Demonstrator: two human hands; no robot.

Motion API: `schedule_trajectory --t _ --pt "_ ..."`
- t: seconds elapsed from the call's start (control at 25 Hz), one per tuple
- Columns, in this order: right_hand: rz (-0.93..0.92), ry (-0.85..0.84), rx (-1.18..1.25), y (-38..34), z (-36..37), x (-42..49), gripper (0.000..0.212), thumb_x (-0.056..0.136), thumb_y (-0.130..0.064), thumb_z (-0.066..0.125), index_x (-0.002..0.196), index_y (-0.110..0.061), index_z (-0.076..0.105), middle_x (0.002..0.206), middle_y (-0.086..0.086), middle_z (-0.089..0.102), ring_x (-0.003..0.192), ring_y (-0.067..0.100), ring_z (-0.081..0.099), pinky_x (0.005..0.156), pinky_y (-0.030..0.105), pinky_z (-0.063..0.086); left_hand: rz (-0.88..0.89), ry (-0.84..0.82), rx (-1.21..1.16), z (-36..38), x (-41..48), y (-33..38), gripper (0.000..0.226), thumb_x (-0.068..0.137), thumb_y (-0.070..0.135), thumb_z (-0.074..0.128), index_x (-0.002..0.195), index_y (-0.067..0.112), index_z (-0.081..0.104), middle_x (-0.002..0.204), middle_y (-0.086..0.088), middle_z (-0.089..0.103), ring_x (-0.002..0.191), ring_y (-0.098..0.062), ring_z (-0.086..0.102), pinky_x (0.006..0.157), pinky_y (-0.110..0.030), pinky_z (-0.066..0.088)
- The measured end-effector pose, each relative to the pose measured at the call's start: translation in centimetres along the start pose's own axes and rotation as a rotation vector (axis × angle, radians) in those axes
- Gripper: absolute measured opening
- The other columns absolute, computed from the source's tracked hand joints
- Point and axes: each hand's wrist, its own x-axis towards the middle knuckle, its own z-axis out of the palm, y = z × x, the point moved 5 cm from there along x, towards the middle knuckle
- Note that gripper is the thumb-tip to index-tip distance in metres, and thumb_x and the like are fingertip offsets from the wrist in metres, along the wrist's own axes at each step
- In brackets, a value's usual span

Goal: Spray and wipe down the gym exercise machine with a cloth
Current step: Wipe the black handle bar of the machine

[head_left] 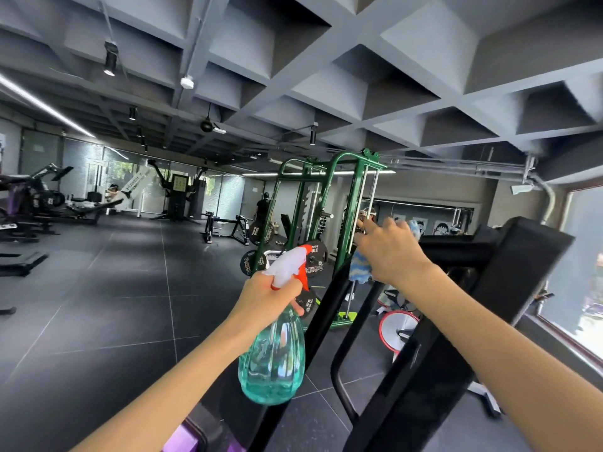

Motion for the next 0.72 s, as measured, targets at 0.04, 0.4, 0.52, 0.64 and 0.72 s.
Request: schedule_trajectory --t 0.04,0.4,0.52,0.64,0.72 --pt "0.011 -0.028 0.049 0.9 0.2 -0.2 0.044 0.088 -0.017 0.06 0.13 -0.012 0.048 0.126 0.008 0.049 0.115 0.032 0.051 0.093 0.041 0.044 -0.007 -0.008 0.001 -0.1 0.1 -0.3 0.031 0.091 0.014 0.05 0.114 0.011 0.071 0.07 0.01 0.072 0.082 -0.011 0.05 0.05 0.001 0.035" --pt "0.056 -0.092 -0.004 -0.6 0.9 2.2 0.028 0.089 -0.014 0.057 0.117 -0.012 0.059 0.109 0.002 0.06 0.101 0.026 0.059 0.073 0.036 0.043 -0.019 -0.064 -0.065 -1.1 0.7 -1.7 0.036 0.088 0.017 0.053 0.115 0.036 0.065 0.06 -0.002 0.07 0.074 -0.013 0.057 0.07 -0.019 0.039" --pt "-0.054 -0.095 -0.1 -3.2 1.3 2.6 0.033 0.091 -0.013 0.059 0.123 -0.01 0.057 0.117 0.004 0.057 0.11 0.028 0.053 0.089 0.039 0.041 -0.105 -0.042 -0.13 -1.1 -0.3 -1.6 0.015 0.083 0.02 0.056 0.084 0.02 0.071 0.064 -0.002 0.072 0.08 -0.024 0.056 0.068 -0.019 0.034" --pt "-0.186 0.025 -0.162 -5.3 1.4 1.3 0.043 0.091 -0.015 0.057 0.134 -0.015 0.05 0.129 0.004 0.049 0.122 0.031 0.043 0.106 0.043 0.032 -0.137 0.004 -0.092 -1.5 -1.4 -0.8 0.019 0.087 0.015 0.056 0.071 0.011 0.066 0.064 -0.001 0.072 0.084 -0.007 0.061 0.07 -0.022 0.034" --pt "-0.237 0.064 -0.124 -5.5 1.1 0.4 0.043 0.092 -0.019 0.056 0.134 -0.02 0.048 0.135 0.003 0.044 0.127 0.031 0.037 0.11 0.045 0.027 -0.121 0.0 -0.078 -2.1 -2.0 -0.5 0.019 0.087 0.013 0.056 0.071 0.016 0.065 0.058 0.002 0.069 0.081 -0.008 0.064 0.078 -0.024 0.039"
